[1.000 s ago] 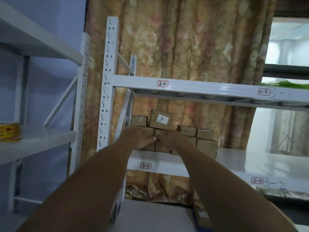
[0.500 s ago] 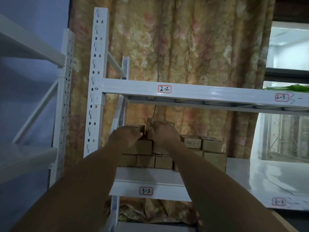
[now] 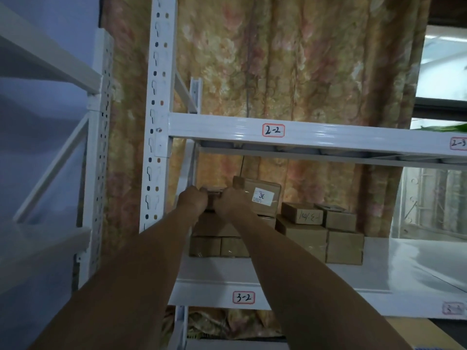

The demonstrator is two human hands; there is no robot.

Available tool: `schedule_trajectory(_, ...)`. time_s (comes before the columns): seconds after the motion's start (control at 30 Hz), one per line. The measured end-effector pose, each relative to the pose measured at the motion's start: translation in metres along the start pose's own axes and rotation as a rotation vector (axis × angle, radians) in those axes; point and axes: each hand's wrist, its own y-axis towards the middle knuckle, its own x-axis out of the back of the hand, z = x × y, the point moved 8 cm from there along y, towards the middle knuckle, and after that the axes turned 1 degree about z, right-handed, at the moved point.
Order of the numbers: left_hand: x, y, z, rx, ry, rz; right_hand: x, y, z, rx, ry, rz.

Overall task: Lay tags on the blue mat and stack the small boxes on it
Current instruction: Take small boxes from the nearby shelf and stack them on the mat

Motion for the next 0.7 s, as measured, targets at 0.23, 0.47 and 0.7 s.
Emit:
schedule_trajectory(0.23,0.012,0.011,0.015,0.073,-0.217,-0.1,0.0,0.0,-0.004,-0.064,0.15,-0.105)
schedule_trajectory(0.47,0.016,0.009,0.028,0.141,-0.442,-0.15,0.016,-0.009,-0.012,-0.048,0.292,-0.236)
schedule_trajectory(0.7,0.022,-0.018,0.011,0.098,-0.506,-0.125,0.03,-0.019,-0.019,-0.05,0.405,-0.266)
